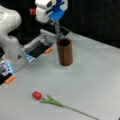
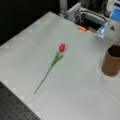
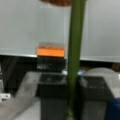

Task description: Flower insertion into a vase

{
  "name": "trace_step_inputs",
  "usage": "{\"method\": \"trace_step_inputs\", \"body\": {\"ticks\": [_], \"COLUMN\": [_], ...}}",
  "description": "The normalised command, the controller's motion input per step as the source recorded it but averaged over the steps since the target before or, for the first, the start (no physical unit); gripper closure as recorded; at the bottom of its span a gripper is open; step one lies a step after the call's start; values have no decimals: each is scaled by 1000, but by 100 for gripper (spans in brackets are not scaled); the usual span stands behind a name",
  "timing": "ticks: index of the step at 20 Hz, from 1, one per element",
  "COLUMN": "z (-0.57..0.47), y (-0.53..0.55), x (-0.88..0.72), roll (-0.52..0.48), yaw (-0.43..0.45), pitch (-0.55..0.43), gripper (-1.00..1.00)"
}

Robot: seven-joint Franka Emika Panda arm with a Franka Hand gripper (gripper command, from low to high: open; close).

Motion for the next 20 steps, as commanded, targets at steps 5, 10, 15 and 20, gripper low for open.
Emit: {"method": "trace_step_inputs", "body": {"ticks": [5,10,15,20], "z": [-2,112,158,176], "y": [66,61,84,88], "x": [31,93,206,250], "roll": [98,83,74,69], "yaw": [-9,8,-2,4], "pitch": [270,329,425,447], "gripper": [100,100,100,100]}}
